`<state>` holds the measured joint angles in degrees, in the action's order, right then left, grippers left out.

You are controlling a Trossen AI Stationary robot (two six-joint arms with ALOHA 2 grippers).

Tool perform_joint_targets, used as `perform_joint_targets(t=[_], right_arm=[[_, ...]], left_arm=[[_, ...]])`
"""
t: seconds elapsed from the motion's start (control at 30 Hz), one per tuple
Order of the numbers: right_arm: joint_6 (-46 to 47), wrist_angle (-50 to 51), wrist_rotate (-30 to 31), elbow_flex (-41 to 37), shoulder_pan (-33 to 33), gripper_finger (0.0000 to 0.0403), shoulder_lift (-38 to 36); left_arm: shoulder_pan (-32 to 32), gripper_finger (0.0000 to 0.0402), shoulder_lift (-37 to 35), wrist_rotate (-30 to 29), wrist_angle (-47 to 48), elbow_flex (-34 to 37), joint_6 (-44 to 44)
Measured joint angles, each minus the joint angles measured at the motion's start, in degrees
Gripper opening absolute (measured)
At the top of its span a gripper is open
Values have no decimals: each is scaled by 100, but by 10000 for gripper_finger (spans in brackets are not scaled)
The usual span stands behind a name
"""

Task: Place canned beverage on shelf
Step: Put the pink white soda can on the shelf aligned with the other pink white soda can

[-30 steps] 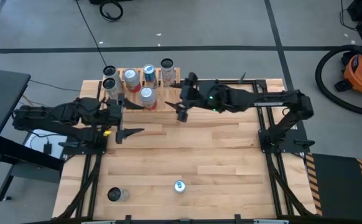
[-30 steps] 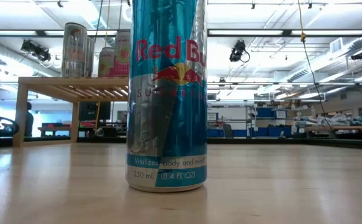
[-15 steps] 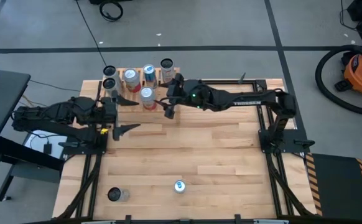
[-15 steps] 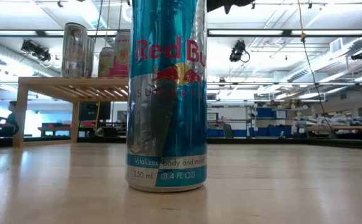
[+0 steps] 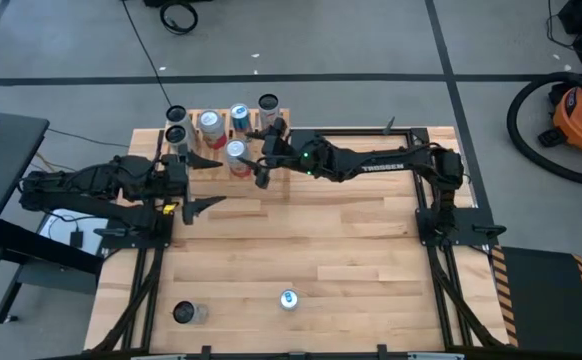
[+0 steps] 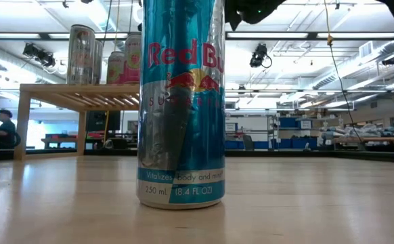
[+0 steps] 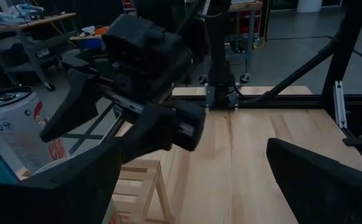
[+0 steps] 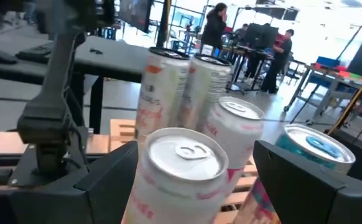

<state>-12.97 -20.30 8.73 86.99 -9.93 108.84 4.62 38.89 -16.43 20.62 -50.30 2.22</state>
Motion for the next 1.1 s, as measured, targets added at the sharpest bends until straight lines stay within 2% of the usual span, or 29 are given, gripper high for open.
perform_joint_targets(t=[0.1,0.2,0.37,0.87,1.1], right_arm=[[191,-126,-4,6,-58,329,74],[299,-161,-367,2,-125,329,87],[489,-213,-624,2,-147,329,81],[596,-410,-736,6,-249,329,312],[617,-479,-1397,4,-265,345,319]], left_arm=[[0,396,-1,-2,114,0,3],[0,396,-4,-2,168,0,4],[0,396,-4,-2,212,0,7],[0,396,-1,-2,252,0,-2],[0,396,-4,-2,276,0,-2]])
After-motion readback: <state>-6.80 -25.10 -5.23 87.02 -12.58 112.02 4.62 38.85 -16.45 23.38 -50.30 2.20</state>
